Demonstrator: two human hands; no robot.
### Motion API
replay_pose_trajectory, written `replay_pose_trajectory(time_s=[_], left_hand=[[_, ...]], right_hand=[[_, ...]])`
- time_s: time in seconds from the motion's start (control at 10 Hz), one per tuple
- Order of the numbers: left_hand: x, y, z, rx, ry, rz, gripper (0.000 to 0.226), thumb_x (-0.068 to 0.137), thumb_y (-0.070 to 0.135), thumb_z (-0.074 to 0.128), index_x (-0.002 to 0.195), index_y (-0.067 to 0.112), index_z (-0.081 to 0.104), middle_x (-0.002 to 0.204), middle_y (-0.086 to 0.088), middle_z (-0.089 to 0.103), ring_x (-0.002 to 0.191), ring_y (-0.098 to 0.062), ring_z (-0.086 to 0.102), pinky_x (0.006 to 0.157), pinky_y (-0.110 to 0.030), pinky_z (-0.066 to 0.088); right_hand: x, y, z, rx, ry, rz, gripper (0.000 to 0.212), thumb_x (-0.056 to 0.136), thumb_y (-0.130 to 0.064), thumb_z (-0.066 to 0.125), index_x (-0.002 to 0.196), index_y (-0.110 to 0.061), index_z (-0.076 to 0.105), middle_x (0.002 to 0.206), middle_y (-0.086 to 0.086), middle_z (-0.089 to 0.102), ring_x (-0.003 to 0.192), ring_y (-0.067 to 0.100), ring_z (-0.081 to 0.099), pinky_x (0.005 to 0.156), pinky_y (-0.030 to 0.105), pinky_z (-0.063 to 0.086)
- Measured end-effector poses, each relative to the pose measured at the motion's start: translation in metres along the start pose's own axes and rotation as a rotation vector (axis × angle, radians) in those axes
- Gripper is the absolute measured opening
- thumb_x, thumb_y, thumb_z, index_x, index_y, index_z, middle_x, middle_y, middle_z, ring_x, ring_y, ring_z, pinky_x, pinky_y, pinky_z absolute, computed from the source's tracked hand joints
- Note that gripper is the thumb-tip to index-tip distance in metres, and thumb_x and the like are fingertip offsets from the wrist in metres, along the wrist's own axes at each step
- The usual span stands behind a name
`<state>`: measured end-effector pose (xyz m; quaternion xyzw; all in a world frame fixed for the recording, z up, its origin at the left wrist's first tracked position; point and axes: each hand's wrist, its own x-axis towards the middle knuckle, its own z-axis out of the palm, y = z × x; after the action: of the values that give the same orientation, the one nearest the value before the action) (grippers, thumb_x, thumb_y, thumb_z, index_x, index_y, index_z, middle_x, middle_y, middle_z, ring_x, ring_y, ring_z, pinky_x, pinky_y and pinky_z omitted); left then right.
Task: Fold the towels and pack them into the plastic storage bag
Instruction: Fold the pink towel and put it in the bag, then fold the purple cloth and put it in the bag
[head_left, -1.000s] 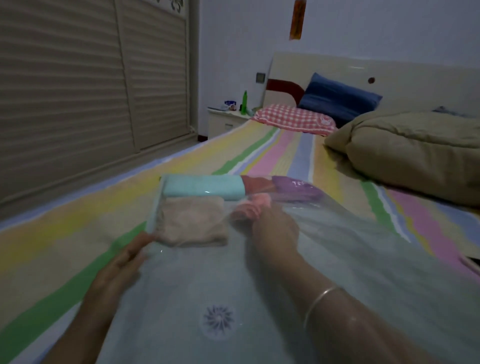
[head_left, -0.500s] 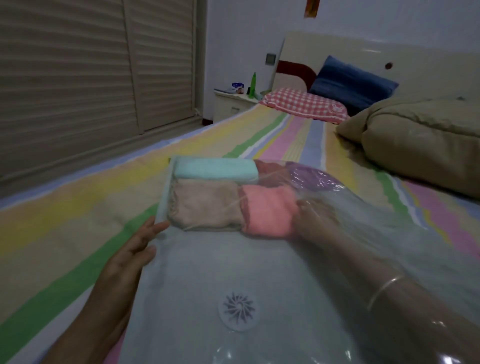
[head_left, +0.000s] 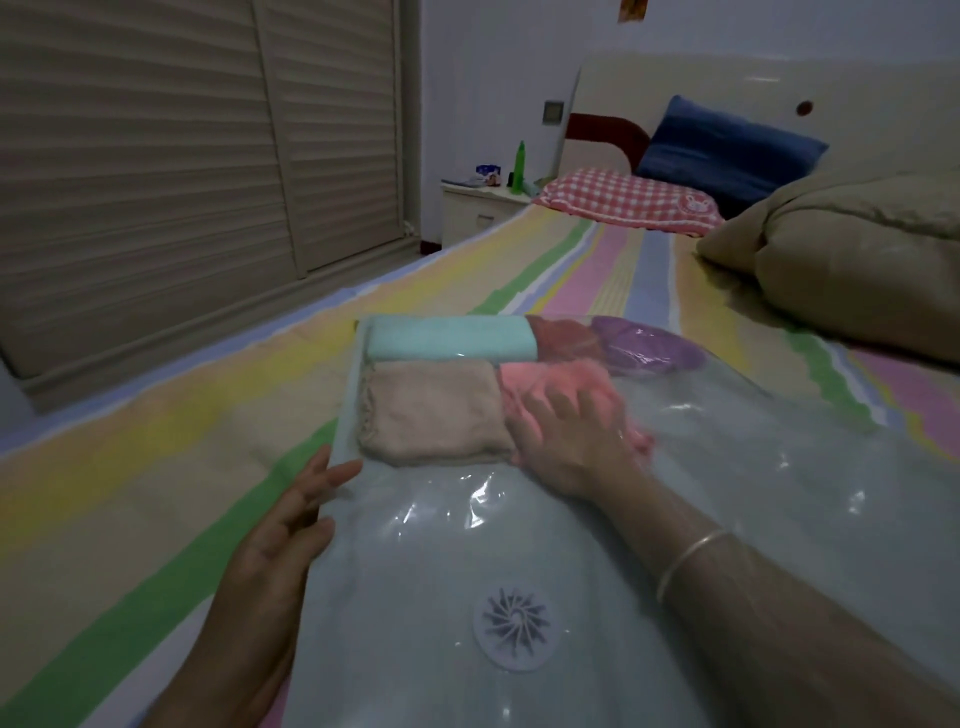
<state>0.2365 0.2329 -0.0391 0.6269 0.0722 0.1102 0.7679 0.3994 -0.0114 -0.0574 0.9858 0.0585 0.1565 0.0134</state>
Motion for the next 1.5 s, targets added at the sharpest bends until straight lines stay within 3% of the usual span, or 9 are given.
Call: replay_pose_trajectory(time_s=[0.2,0.3,0.4,0.6,0.7,0.9,1.2,1.4,1.5], left_hand=[[-0.003,0.002,-0.001,0.001,-0.003,-0.024,0.043,0.093,-0.010,0.040,0.115,0.016,0.065,0.137,0.018,0.048,0.095,0.028,0.048,0.064,0.001,0.043],[-0.013,0.011,0.004,0.141,0.013,-0.015,0.041,0.093,-0.011,0.040,0.112,0.016,0.064,0.139,0.008,0.048,0.104,0.012,0.054,0.060,0.001,0.042],[-0.020,0.026,0.011,0.395,-0.062,-0.069,0.037,0.091,-0.009,0.046,0.118,0.012,0.062,0.132,-0.005,0.053,0.086,-0.002,0.063,0.056,-0.006,0.046],[-0.066,0.088,0.056,1.236,-0.236,0.151,0.045,0.085,0.020,0.063,0.129,0.014,0.056,0.140,-0.014,0.047,0.125,-0.031,0.049,0.101,-0.033,0.038],[-0.160,0.098,0.123,0.998,-0.423,0.411,0.030,0.086,0.018,0.061,0.116,0.018,0.065,0.129,-0.004,0.059,0.123,-0.022,0.052,0.102,-0.026,0.034],[-0.317,0.058,0.238,0.922,-0.738,0.704,0.046,0.076,0.040,0.052,0.116,0.022,0.063,0.115,0.003,0.066,0.107,-0.020,0.059,0.096,-0.032,0.044],[-0.324,0.023,0.270,1.652,-0.645,1.014,0.042,0.030,0.013,0.085,0.065,0.019,0.061,0.050,0.000,0.056,0.047,-0.024,0.057,0.049,-0.027,0.038],[-0.351,0.068,0.273,2.016,-0.709,0.724,0.021,0.087,0.010,0.055,0.105,0.018,0.063,0.107,-0.001,0.064,0.102,-0.022,0.063,0.070,-0.025,0.035],[-0.372,0.066,0.289,1.729,-0.736,0.839,0.021,0.089,0.030,0.054,0.108,0.023,0.061,0.110,-0.001,0.063,0.106,-0.025,0.061,0.079,-0.028,0.043]], right_hand=[[-0.029,0.001,-0.023,-0.119,-0.038,-0.206,0.029,0.094,-0.032,0.047,0.118,-0.017,0.055,0.105,0.012,0.071,0.087,0.038,0.069,0.065,0.057,0.054],[-0.077,-0.002,-0.070,0.020,-0.224,-0.056,0.083,0.088,-0.071,-0.005,0.137,-0.027,0.047,0.142,0.005,0.048,0.131,0.029,0.045,0.102,0.060,0.037],[-0.151,0.009,-0.099,0.180,-0.292,-0.116,0.097,0.072,-0.073,-0.010,0.148,-0.026,0.027,0.157,0.003,0.023,0.145,0.020,0.018,0.116,0.050,0.011],[-0.304,0.057,-0.150,0.189,-0.228,-0.342,0.046,0.099,-0.051,0.033,0.128,-0.021,0.052,0.128,0.017,0.060,0.123,0.037,0.053,0.100,0.045,0.046],[-0.364,0.094,-0.172,0.208,-0.259,-0.256,0.053,0.101,-0.047,0.022,0.099,-0.032,0.073,0.104,-0.014,0.070,0.140,0.022,0.032,0.086,0.017,0.051],[-0.463,0.171,-0.239,0.330,-0.108,-0.099,0.046,0.090,-0.052,0.036,0.118,-0.029,0.065,0.130,-0.015,0.057,0.130,0.003,0.041,0.103,0.020,0.036],[-0.565,0.291,-0.268,0.244,-0.028,0.156,0.039,0.083,-0.060,0.058,0.108,-0.031,0.067,0.111,-0.018,0.060,0.106,0.007,0.053,0.083,0.026,0.049],[-0.576,0.307,-0.265,0.262,0.027,0.015,0.040,0.081,-0.059,0.056,0.103,-0.029,0.070,0.112,-0.013,0.065,0.106,0.007,0.060,0.081,0.027,0.054],[-0.575,0.307,-0.265,0.278,0.162,-0.019,0.023,0.088,-0.044,0.057,0.094,-0.027,0.072,0.095,-0.010,0.069,0.087,0.010,0.066,0.067,0.030,0.056]])
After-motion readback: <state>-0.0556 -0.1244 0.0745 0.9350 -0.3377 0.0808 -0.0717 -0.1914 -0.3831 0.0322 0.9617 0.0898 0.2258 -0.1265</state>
